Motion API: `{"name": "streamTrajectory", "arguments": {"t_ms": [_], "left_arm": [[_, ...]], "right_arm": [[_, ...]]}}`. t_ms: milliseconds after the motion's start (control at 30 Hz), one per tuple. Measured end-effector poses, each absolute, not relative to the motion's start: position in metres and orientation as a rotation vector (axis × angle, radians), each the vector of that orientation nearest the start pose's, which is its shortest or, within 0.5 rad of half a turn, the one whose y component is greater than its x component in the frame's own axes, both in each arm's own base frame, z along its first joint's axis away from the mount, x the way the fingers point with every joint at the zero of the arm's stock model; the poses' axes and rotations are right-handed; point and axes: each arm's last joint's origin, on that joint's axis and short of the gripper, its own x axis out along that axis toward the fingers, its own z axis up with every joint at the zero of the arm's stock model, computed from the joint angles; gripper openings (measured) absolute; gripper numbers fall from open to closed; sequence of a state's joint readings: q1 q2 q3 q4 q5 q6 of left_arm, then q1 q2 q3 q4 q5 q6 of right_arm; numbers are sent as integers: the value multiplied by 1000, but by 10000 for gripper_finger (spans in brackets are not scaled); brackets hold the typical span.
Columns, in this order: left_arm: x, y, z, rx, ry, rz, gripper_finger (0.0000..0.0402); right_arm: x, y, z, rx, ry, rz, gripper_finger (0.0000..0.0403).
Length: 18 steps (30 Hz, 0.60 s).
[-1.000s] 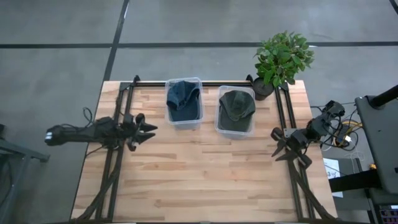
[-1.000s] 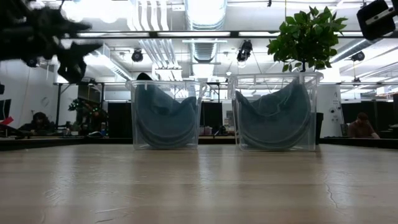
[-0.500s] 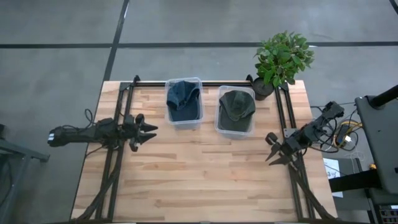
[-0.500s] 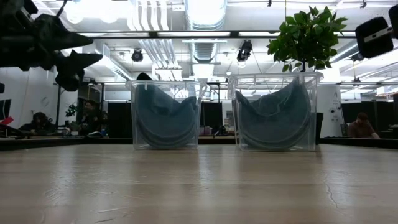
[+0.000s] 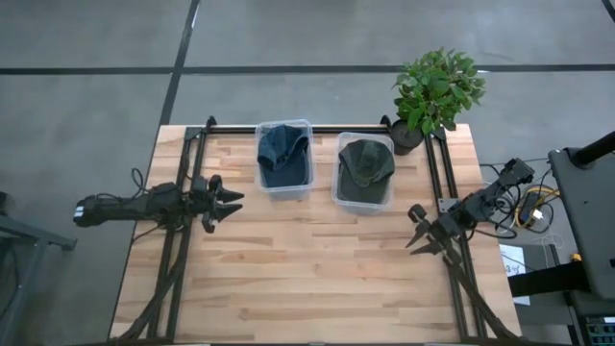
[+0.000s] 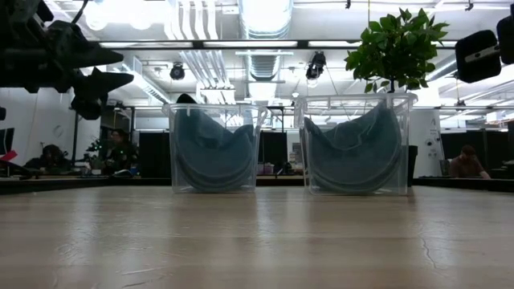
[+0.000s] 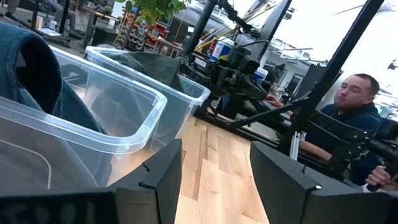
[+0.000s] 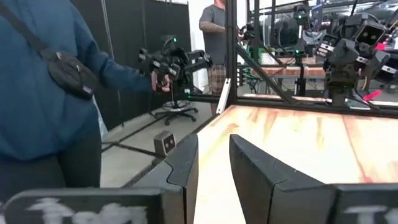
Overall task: Pick & Place hat
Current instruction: Return to Home Position
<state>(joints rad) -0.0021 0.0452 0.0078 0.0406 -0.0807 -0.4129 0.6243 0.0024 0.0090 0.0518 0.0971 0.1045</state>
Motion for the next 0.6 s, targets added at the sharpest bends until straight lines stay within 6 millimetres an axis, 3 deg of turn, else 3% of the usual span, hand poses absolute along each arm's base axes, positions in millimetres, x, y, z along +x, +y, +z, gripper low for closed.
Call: {"name": "streamTrajectory", "arguments": {"t_ms": [600], "left_arm": [[100, 2, 166, -419, -14, 77, 181]], "right_arm": [[81, 54, 169, 109, -11, 521, 86]]}}
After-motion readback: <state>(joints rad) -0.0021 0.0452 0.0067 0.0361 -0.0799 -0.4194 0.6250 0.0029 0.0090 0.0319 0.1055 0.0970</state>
